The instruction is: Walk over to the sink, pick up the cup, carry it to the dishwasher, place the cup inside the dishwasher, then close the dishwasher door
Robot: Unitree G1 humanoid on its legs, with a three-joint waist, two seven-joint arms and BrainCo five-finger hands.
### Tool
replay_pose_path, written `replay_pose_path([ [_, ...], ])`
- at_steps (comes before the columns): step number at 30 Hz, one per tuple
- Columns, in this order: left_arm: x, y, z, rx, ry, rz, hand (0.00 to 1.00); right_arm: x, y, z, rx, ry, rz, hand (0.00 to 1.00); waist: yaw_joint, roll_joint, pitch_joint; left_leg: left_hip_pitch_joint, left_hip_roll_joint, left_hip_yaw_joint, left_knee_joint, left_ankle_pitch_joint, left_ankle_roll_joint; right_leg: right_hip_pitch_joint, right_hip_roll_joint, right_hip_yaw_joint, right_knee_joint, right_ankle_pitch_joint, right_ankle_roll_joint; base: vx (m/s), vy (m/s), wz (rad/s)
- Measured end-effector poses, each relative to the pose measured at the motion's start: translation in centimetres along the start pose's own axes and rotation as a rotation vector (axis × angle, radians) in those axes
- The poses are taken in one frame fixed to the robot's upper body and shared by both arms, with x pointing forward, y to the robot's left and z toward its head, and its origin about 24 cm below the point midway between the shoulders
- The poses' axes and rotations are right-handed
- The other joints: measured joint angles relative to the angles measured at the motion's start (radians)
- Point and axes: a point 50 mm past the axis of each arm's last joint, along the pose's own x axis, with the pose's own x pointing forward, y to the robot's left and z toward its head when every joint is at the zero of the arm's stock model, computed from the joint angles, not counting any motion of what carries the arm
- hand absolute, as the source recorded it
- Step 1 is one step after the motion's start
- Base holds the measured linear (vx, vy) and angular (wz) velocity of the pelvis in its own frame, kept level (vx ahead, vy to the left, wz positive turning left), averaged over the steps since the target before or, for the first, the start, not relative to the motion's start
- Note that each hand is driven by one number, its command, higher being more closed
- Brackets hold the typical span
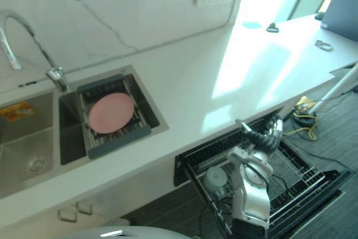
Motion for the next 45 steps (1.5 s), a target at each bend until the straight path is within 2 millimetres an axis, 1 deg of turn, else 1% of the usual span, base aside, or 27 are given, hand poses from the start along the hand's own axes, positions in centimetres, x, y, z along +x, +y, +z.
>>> replay_pose_path([
  [3,0.0,1.9,-3.5,-0.036,0.229,0.106,0.0,0.7,-1.2,0.8,-0.01,-0.033,-0.043,0.0,-0.016,0.004,0.003,-0.001,0.016,0.047,0.057,-0.045,0.003,-0.016,0.006,0.056,0.013,-0.009,0.001,0.09,0.07,-0.49],
  [4,-0.1,2.1,-4.5,-0.052,0.31,0.135,0.0,1.1,-1.8,1.2,-0.016,-0.051,-0.063,0.0,-0.032,0.001,0.007,0.0,0.019,0.06,0.07,-0.052,0.009,-0.017,0.006,0.069,0.015,-0.01,-0.001,0.09,0.063,-0.34],
  [5,-0.2,2.1,-4.9,-0.059,0.347,0.139,0.0,1.3,-2.0,1.5,-0.016,-0.061,-0.069,0.0,-0.039,-0.001,0.009,0.004,0.018,0.063,0.07,-0.051,0.009,-0.017,0.006,0.074,0.015,-0.011,-0.002,0.09,0.042,-0.25],
  [6,-0.4,2.0,-5.5,-0.084,0.429,0.14,0.0,1.6,-2.3,2.0,-0.011,-0.081,-0.079,0.0,-0.05,-0.005,0.013,0.015,0.018,0.077,0.064,-0.051,0.008,-0.018,0.006,0.084,0.015,-0.012,-0.002,0.07,0.017,-0.25],
  [7,-0.5,1.5,-5.9,-0.1,0.502,0.125,0.0,1.9,-2.4,2.4,-0.005,-0.101,-0.086,0.0,-0.061,-0.006,0.014,0.02,0.02,0.087,0.062,-0.051,0.008,-0.02,0.007,0.094,0.013,-0.011,-0.001,0.07,0.012,-0.26],
  [8,-0.6,1.2,-6.0,-0.107,0.531,0.105,0.0,2.0,-2.4,2.7,-0.001,-0.114,-0.086,0.0,-0.066,-0.007,0.014,0.024,0.02,0.09,0.056,-0.05,0.007,-0.022,0.008,0.098,0.011,-0.011,-0.001,0.04,0.0,-0.2],
  [9,-0.8,0.3,-6.1,-0.114,0.576,0.063,0.0,2.2,-2.4,3.0,0.001,-0.13,-0.088,0.0,-0.074,-0.007,0.014,0.036,0.02,0.097,0.031,-0.044,-0.001,-0.022,0.011,0.101,0.006,-0.008,0.003,0.03,-0.007,-0.07],
  [10,-0.9,-0.9,-6.0,-0.109,0.603,0.015,0.0,2.4,-2.4,3.4,0.005,-0.144,-0.083,0.0,-0.084,-0.007,0.014,0.04,0.02,0.097,0.013,-0.037,-0.006,-0.023,0.013,0.099,-0.002,-0.006,0.001,0.01,-0.006,-0.04],
  [12,-1.0,-2.5,-5.5,-0.093,0.61,-0.055,0.0,2.5,-2.0,3.9,0.015,-0.168,-0.057,0.0,-0.091,-0.009,0.014,0.041,0.02,0.105,-0.007,-0.028,-0.01,-0.027,0.017,0.101,-0.016,0.002,-0.002,-0.01,-0.003,-0.03],
  [13,-1.0,-3.5,-5.2,-0.067,0.603,-0.094,0.0,2.5,-1.8,4.2,0.021,-0.18,-0.042,0.0,-0.094,-0.01,0.013,0.042,0.019,0.109,-0.019,-0.022,-0.011,-0.031,0.018,0.103,-0.023,0.01,0.002,-0.02,-0.008,-0.07],
  [14,-1.2,-5.2,-4.4,-0.015,0.573,-0.168,0.0,2.4,-1.5,4.7,0.033,-0.207,-0.009,0.0,-0.101,-0.012,0.014,0.047,0.015,0.111,-0.042,-0.012,-0.014,-0.031,0.02,0.103,-0.036,0.018,0.001,-0.01,-0.001,-0.04],
  [15,-1.2,-5.9,-4.1,0.002,0.56,-0.194,0.0,2.3,-1.2,5.1,0.044,-0.221,0.012,0.0,-0.104,-0.013,0.014,0.051,0.013,0.113,-0.056,-0.005,-0.015,-0.031,0.02,0.103,-0.041,0.021,0.0,0.0,0.0,0.0],
  [17,-1.4,-8.0,-2.7,0.08,0.499,-0.296,0.0,1.4,0.9,6.3,0.114,-0.28,0.17,0.0,-0.121,-0.015,0.014,0.062,0.013,0.127,-0.096,0.013,-0.021,-0.045,0.022,0.113,-0.044,0.029,-0.002,-0.01,0.009,-0.17],
  [18,-1.4,-8.7,-2.2,0.114,0.471,-0.329,0.0,0.9,1.9,6.6,0.131,-0.292,0.242,0.0,-0.122,-0.018,0.015,0.069,0.013,0.138,-0.106,0.017,-0.023,-0.051,0.024,0.124,-0.044,0.031,-0.004,0.0,0.012,-0.25],
  [19,-1.5,-9.1,-1.9,0.134,0.453,-0.347,0.0,0.6,2.7,6.6,0.145,-0.293,0.301,0.0,-0.126,-0.02,0.016,0.071,0.014,0.141,-0.11,0.018,-0.024,-0.053,0.025,0.127,-0.044,0.032,-0.004,0.0,0.01,-0.17],
  [21,-1.6,-10.5,-0.7,0.214,0.387,-0.395,0.0,-0.8,6.0,6.1,0.186,-0.248,0.541,0.0,-0.137,-0.034,0.014,0.074,0.014,0.143,-0.113,0.019,-0.026,-0.053,0.026,0.129,-0.044,0.032,-0.005,-0.01,0.008,-0.06],
  [22,-1.6,-10.6,-0.5,0.242,0.369,-0.402,0.0,-1.2,6.8,5.9,0.189,-0.239,0.599,0.0,-0.136,-0.035,0.013,0.077,0.014,0.145,-0.116,0.02,-0.027,-0.053,0.027,0.131,-0.044,0.032,-0.005,-0.02,0.008,-0.06],
  [23,-1.5,-10.8,-0.1,0.279,0.345,-0.409,0.0,-2.2,8.6,5.6,0.185,-0.219,0.718,0.0,-0.135,-0.043,0.011,0.082,0.014,0.148,-0.124,0.022,-0.029,-0.053,0.027,0.134,-0.045,0.032,-0.005,-0.02,0.007,-0.04],
  [24,-1.5,-10.9,0.1,0.299,0.33,-0.413,0.0,-3.0,9.7,5.3,0.179,-0.208,0.801,0.0,-0.129,-0.05,0.011,0.082,0.013,0.148,-0.126,0.023,-0.029,-0.053,0.027,0.134,-0.045,0.032,-0.005,0.0,0.0,0.0],
  [25,-1.3,-11.0,0.4,0.318,0.31,-0.417,0.0,-3.8,11.2,4.8,0.164,-0.189,0.921,0.0,-0.115,-0.065,0.007,0.082,0.013,0.147,-0.126,0.023,-0.029,-0.054,0.027,0.133,-0.045,0.032,-0.005,0.0,0.0,0.0],
  [28,-1.3,-11.2,0.8,0.358,0.278,-0.426,0.0,-4.2,13.6,4.2,0.117,-0.17,1.04,0.0,-0.099,-0.086,-0.01,0.067,0.01,0.142,-0.125,0.024,-0.029,-0.066,0.024,0.13,-0.045,0.033,-0.007,-0.01,0.006,0.03],
  [30,-1.3,-11.2,0.8,0.367,0.27,-0.423,0.0,-4.1,14.7,4.4,0.053,-0.204,1.073,0.0,-0.091,-0.09,-0.011,0.061,0.006,0.135,-0.126,0.028,-0.028,-0.068,0.021,0.125,-0.044,0.036,-0.009,-0.02,0.009,0.09],
  [31,-1.3,-11.2,0.9,0.367,0.266,-0.42,0.0,-3.8,15.4,4.7,-0.017,-0.242,1.091,0.0,-0.086,-0.09,-0.011,0.061,0.003,0.133,-0.127,0.029,-0.029,-0.067,0.019,0.122,-0.044,0.038,-0.009,-0.02,0.011,0.09],
  [35,-1.0,-10.9,1.0,0.392,0.258,-0.404,0.0,-2.8,17.0,4.7,-0.243,-0.301,1.13,0.0,-0.077,-0.093,-0.012,0.056,-0.007,0.105,-0.146,0.049,-0.024,-0.062,0.009,0.096,-0.044,0.048,-0.01,-0.04,0.008,0.2],
  [37,-0.9,-10.6,1.0,0.398,0.265,-0.396,0.0,-2.8,17.5,4.8,-0.292,-0.32,1.14,0.0,-0.068,-0.097,-0.014,0.053,-0.007,0.101,-0.146,0.052,-0.023,-0.062,0.009,0.092,-0.044,0.05,-0.013,-0.04,0.001,0.11],
  [41,-0.3,-9.6,1.1,0.433,0.274,-0.364,0.0,-3.1,19.1,5.4,-0.41,-0.402,1.166,0.0,-0.043,-0.122,-0.03,0.044,-0.007,0.079,-0.152,0.068,-0.024,-0.06,0.009,0.074,-0.044,0.051,-0.014,-0.07,-0.017,0.14],
  [45,-0.1,-9.1,1.1,0.451,0.289,-0.348,0.0,-3.4,19.7,5.8,-0.477,-0.46,1.171,0.0,-0.037,-0.135,-0.038,0.048,-0.007,0.069,-0.175,0.085,-0.024,-0.061,0.009,0.07,-0.037,0.051,-0.015,-0.08,-0.013,0.06],
])
